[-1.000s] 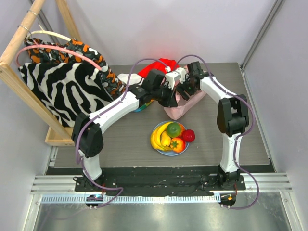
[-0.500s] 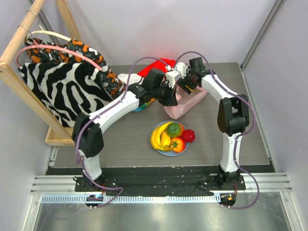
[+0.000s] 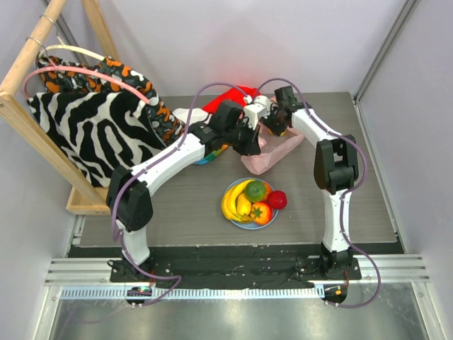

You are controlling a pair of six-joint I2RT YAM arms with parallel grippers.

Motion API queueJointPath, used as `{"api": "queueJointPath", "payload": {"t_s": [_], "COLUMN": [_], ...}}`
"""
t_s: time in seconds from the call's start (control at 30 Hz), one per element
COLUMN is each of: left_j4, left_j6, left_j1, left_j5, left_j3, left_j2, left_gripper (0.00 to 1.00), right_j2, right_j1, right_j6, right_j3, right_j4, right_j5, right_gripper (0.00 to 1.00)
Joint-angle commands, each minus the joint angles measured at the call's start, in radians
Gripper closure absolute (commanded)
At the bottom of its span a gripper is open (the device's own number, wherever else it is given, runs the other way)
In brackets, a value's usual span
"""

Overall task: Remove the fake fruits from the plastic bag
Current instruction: Take out the fake fruit from the plastic bag.

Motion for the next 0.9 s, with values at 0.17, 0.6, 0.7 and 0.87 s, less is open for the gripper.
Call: {"api": "queueJointPath", "payload": {"t_s": [0.17, 0.6, 0.7, 0.87], "left_j4": [-0.002, 0.024, 0.019, 0.039], "left_j6": [0.044, 0.104, 0.118, 0.165], "left_j1": [0.020, 0.106, 0.118, 0.126], "left_j5": [-0.034, -0.066, -0.083, -0.174], "left_j3": [0.063, 0.295, 0.367, 0.526], "left_j2": [0.016, 0.197, 0.258, 0.340], "left_gripper": [1.00, 1.00, 1.00, 1.00], "right_j2": [-0.051, -0.430, -0.491, -0.594], "right_j1": [-0.002, -0.091, -0.097, -0.097], "right_j6": [-0.064, 0.127, 0.224, 0.276], "right_j3": [0.038, 0.049, 0.041, -0.032], "right_j4": [-0.050, -0.380, -0.395, -0.388], "right_j5": [-0.058, -0.512, -0.636, -0.779], "right_gripper": [0.98, 0.98, 0.99, 0.99]}}
